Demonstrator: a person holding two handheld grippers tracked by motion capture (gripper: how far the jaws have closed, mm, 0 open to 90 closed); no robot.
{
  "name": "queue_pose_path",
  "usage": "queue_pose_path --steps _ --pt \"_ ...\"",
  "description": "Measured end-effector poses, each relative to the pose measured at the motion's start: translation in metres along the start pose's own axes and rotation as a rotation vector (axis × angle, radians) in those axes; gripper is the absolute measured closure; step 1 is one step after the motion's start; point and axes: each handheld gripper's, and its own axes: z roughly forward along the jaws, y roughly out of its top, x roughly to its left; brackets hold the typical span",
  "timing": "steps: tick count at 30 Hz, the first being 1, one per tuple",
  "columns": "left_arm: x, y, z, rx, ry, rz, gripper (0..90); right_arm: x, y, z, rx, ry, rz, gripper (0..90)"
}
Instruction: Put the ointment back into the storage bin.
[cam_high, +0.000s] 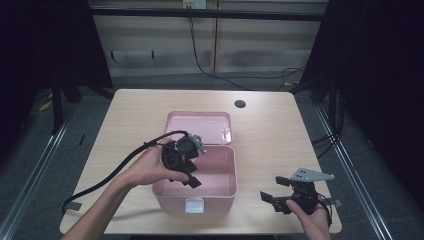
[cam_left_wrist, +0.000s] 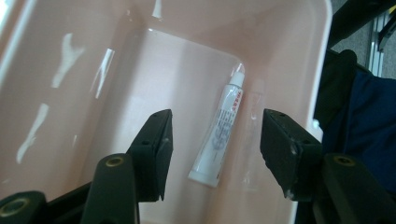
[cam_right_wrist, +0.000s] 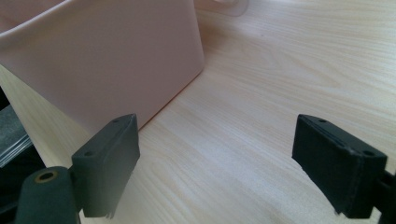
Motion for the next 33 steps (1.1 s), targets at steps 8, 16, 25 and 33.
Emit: queue_pose_path --steps 8,16,25,33 --pt "-0.002 -0.018 -0.03 -0.06 0.041 -0.012 41.4 0.0 0.0 0.001 0.0 -0.002 0.001 14.5" --pt "-0.004 -0.036 -0.043 -0.096 0.119 -0.03 44.6 -0.001 0.0 0.0 -0.002 -0.002 0.006 14.5" --pt "-0.002 -0.058 -0.06 -0.167 0.115 -0.093 42.8 -0.001 0.0 0.0 -0.002 -0.003 0.009 14.6" --pt "-0.006 -0.079 -0.06 -0.209 0.113 -0.1 39.6 -0.001 -0.001 0.0 -0.002 -0.004 0.009 14.5"
